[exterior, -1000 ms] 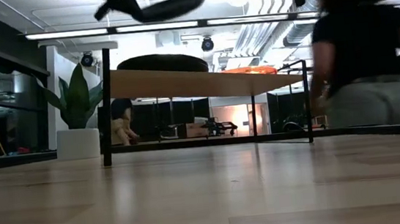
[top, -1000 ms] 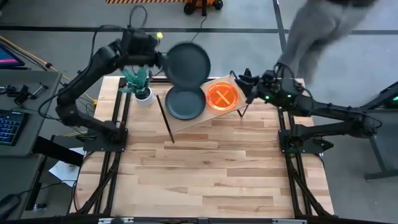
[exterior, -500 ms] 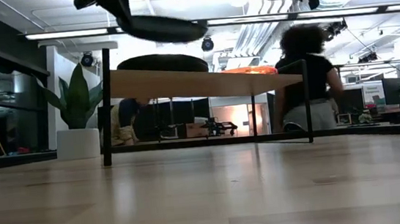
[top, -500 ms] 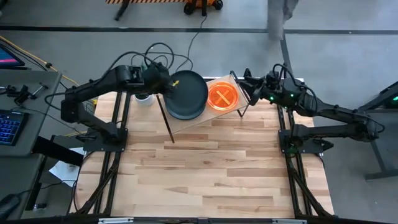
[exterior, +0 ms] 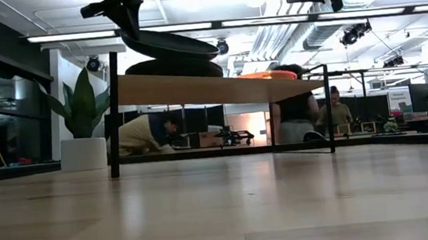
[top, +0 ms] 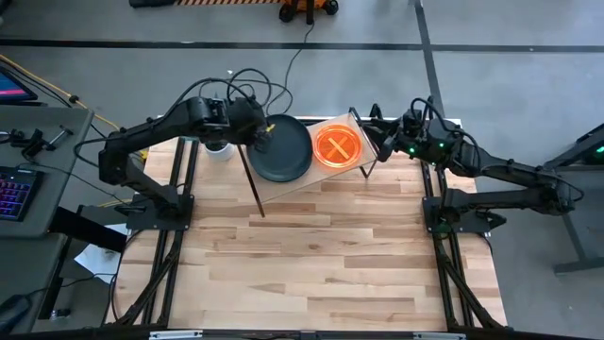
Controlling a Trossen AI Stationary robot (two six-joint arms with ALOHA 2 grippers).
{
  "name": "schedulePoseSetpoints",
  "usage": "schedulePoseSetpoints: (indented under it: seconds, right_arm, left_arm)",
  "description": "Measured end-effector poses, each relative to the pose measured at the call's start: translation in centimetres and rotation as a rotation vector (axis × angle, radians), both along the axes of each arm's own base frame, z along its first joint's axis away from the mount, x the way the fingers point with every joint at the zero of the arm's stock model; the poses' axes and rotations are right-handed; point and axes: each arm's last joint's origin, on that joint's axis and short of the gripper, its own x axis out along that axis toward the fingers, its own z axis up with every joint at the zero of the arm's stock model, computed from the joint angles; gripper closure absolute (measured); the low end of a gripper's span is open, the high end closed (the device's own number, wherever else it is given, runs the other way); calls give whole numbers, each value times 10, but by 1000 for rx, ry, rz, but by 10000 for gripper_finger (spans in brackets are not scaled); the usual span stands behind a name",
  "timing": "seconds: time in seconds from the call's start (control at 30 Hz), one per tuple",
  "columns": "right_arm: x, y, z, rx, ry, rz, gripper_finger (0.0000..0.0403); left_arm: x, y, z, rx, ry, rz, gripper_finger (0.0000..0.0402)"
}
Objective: Place and stack plates onto a shelf
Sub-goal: Stack the black plate on top of the black plate on the shelf
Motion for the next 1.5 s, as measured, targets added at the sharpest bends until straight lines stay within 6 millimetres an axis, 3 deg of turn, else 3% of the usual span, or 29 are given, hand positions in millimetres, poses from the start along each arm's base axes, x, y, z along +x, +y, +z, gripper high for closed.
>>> schedulePoseSetpoints:
  seconds: [0.57,0.67,0.87,1.0,1.5]
  right_arm:
    - [0,0,-1,7,10,1,210]
    - [0,0,-2,17,8,0,210]
    - [0,0,-2,30,7,-1,210]
    - [0,0,-2,30,7,-1,210]
    - [0,0,-3,47,2,-3,210]
  left_arm:
    - [-9,15,11,7,-65,-97,400]
    - [-15,13,3,5,-88,-76,400]
    - [-46,-1,-17,-15,-298,-16,401]
    - [-55,-6,-23,-12,-487,-21,401]
    - [-22,4,-68,-134,-352,19,401]
